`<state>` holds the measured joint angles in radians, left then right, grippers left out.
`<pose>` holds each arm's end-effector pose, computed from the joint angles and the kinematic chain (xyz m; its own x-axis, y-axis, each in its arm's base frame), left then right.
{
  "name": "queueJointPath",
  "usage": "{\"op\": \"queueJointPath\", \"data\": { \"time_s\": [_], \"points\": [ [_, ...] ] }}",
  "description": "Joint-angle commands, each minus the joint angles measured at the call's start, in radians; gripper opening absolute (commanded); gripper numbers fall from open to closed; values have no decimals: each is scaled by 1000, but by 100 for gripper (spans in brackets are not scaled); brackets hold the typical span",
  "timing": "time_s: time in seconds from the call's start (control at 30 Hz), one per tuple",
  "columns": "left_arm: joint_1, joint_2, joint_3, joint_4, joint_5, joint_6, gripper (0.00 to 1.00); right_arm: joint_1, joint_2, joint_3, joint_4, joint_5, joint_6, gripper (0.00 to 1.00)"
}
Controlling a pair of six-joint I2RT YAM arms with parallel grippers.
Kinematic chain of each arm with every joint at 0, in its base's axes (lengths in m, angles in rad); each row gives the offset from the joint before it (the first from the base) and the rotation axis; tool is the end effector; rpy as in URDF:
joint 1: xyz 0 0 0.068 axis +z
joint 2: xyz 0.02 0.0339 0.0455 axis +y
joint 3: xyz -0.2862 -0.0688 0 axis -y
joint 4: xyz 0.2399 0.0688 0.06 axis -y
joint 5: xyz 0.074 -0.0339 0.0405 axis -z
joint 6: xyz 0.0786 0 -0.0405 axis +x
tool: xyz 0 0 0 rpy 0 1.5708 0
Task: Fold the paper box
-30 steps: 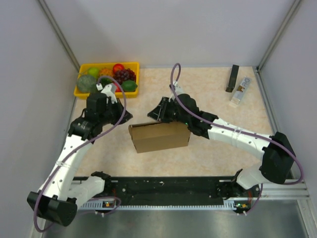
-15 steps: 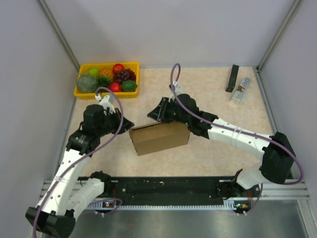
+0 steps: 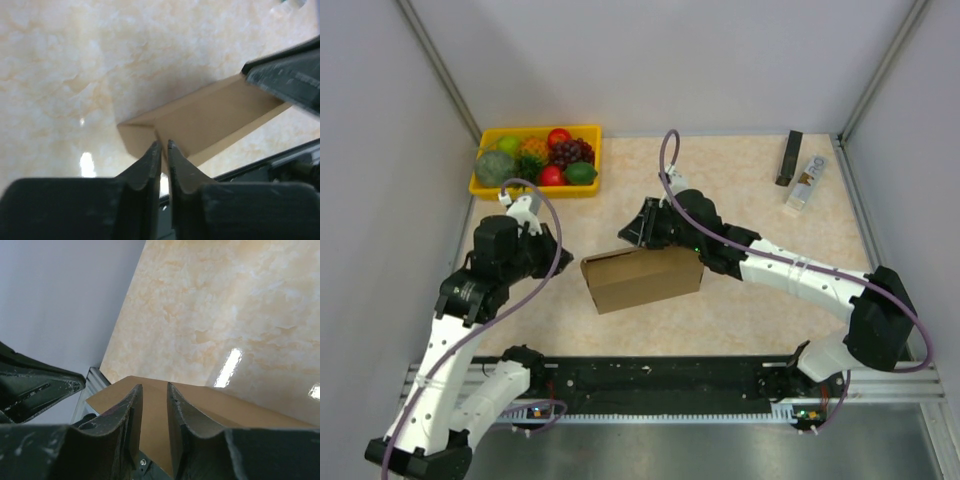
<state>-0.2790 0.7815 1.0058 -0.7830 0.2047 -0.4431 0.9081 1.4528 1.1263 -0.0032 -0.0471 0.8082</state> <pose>0.1546 -0.0609 0.3469 -0.6470 -0.2513 -0.7199 0.1748 0.8701 -0.4609 0.2291 0.2995 0.3282 -0.7268 0.2426 -0.6426 -0.4189 0.5848 0.6946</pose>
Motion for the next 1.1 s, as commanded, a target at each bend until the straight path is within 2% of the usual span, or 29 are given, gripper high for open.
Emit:
{"op": "queueJointPath", "data": {
  "time_s": [0.0, 0.07, 0.23, 0.43, 0.57, 0.7, 0.87, 1.07],
  "points": [
    [0, -40, 37, -208, -68, 70, 2, 12, -26, 32, -41, -2, -55, 27],
    [0, -51, 22, -226, -100, 76, 0, 12, -19, 35, -38, -7, -58, 27],
    [-20, -28, -24, -168, -5, 29, 0, 11, 0, 43, -29, -27, -49, 27],
    [-152, -5, -70, -50, 32, -74, 0, 11, -6, 35, -29, -23, -43, 27],
    [-183, 22, -93, 13, 16, -89, 0, 12, -8, 33, -29, -27, -40, 27],
    [-187, 30, -46, -53, -14, -74, 0, 12, -9, 35, -32, -23, -40, 27],
    [-187, -24, -7, -134, -168, -22, 0, 12, -2, 35, -26, -27, -38, 27],
    [-186, 24, 13, -98, -125, -17, 0, 12, -5, 29, -24, -27, -40, 27]
  ]
}}
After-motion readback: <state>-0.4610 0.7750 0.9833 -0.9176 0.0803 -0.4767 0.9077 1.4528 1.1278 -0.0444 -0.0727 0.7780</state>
